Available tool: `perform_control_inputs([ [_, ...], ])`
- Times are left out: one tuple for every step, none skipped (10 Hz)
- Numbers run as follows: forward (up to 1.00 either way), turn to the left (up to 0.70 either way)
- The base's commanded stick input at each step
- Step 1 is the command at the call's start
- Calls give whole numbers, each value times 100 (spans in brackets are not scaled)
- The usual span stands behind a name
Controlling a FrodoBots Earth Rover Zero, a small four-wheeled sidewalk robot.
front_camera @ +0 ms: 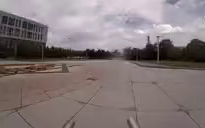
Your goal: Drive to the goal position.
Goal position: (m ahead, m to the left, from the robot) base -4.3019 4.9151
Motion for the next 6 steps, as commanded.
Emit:
perform_control_inputs([
  [0, 100],
  [0, 100],
  [0, 100],
  [0, 100],
  [0, 100],
  [0, 100],
])
